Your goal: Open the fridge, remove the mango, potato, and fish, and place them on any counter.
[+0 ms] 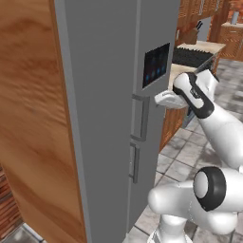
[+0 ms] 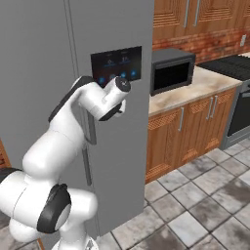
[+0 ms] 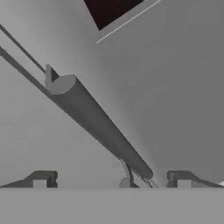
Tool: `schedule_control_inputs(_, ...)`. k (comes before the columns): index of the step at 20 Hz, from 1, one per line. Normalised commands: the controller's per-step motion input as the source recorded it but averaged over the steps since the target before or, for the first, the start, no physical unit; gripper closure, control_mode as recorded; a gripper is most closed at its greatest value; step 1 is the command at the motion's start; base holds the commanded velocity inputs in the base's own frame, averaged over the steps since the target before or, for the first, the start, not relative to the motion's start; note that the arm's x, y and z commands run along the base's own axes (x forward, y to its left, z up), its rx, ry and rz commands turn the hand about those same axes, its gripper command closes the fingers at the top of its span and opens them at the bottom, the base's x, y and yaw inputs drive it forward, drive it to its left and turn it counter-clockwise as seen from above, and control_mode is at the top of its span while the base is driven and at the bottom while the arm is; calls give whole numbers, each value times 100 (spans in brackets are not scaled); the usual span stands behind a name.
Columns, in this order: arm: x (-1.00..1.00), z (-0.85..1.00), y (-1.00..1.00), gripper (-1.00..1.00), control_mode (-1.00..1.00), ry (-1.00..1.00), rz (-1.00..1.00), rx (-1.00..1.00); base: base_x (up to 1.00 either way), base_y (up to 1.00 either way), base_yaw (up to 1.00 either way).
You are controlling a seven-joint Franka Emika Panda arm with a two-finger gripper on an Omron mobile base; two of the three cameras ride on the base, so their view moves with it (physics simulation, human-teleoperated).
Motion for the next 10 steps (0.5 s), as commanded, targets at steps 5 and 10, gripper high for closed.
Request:
schedule_control_inputs(5,17,-33,35,-100,-100,-14,17,6,0,0,0)
schedule_control_inputs(10,4,-12,30,-100,-100,-23,10,2,0,0,0)
